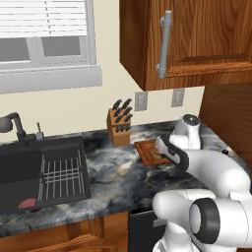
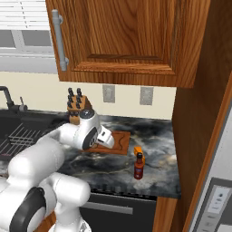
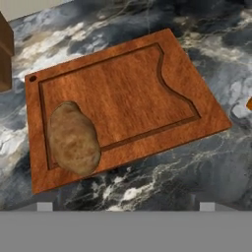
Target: Retrieve the reheated potato from the microwave, then place the potato, cheese, and condiment on the cutting board.
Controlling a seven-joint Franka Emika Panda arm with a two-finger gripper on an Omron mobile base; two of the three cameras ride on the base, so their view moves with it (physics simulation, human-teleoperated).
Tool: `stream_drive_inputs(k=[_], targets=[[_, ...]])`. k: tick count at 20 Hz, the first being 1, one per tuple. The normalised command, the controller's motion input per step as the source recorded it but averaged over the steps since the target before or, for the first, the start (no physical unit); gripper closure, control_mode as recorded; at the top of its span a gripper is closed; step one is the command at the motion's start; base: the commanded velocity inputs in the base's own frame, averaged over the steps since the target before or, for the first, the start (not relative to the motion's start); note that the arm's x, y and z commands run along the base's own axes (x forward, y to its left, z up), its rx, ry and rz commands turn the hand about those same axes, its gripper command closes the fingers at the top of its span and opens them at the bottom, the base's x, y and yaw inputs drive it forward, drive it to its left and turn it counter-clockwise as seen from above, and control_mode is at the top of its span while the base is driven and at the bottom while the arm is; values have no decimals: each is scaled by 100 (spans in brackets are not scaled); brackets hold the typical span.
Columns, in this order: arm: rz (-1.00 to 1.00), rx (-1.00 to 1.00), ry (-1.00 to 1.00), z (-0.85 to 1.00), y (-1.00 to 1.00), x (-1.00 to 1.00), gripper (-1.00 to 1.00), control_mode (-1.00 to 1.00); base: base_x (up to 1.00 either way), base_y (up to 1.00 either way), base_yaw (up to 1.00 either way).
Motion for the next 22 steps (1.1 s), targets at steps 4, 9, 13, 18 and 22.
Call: stream_drive_inputs(k=[4, 9, 13, 18, 22], targets=[[-4, 0, -2, 19, -20, -51, -100, -100, 0, 0, 0], [-14, 0, 0, 22, -20, -40, -100, -100, 0, 0, 0], [-15, 0, 0, 22, -26, -34, -100, -100, 0, 0, 0], [-13, 0, 1, 22, -27, -30, -100, -100, 0, 0, 0], [-5, 0, 6, 27, -26, -26, -100, -100, 0, 0, 0]])
